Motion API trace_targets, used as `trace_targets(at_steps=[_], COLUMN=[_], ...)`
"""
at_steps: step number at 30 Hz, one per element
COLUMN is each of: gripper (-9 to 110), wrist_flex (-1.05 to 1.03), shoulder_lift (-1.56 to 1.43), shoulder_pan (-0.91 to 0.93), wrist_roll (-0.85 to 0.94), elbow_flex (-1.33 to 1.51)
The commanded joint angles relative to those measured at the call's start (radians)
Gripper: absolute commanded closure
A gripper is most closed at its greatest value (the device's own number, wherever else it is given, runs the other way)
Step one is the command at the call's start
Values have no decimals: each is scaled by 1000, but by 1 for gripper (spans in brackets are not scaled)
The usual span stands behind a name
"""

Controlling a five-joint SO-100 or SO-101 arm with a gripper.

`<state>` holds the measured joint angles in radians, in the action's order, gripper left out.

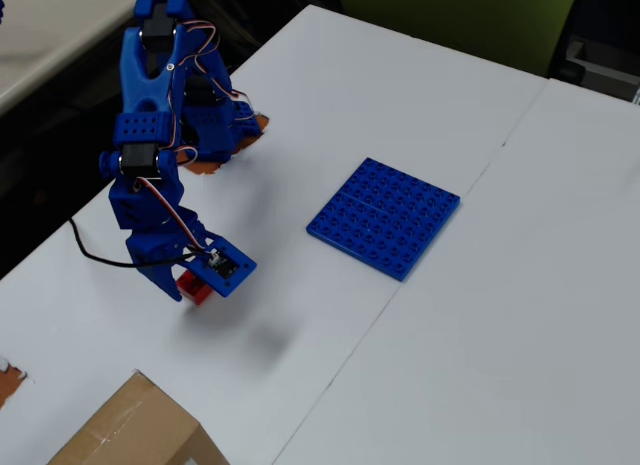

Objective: Pick up the 2x2 red block and go up the 8x8 blue block.

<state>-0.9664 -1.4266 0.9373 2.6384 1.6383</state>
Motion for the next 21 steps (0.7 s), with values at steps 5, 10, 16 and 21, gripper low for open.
trace_targets(at_steps=[5,10,16,21], gripper=[82,89,91,82], wrist_flex=[17,17,37,80], shoulder_lift=[0,-2,-5,-2], shoulder_pan=[-8,-9,-12,-9], wrist_roll=[0,-2,-5,14], elbow_flex=[-18,-14,8,40])
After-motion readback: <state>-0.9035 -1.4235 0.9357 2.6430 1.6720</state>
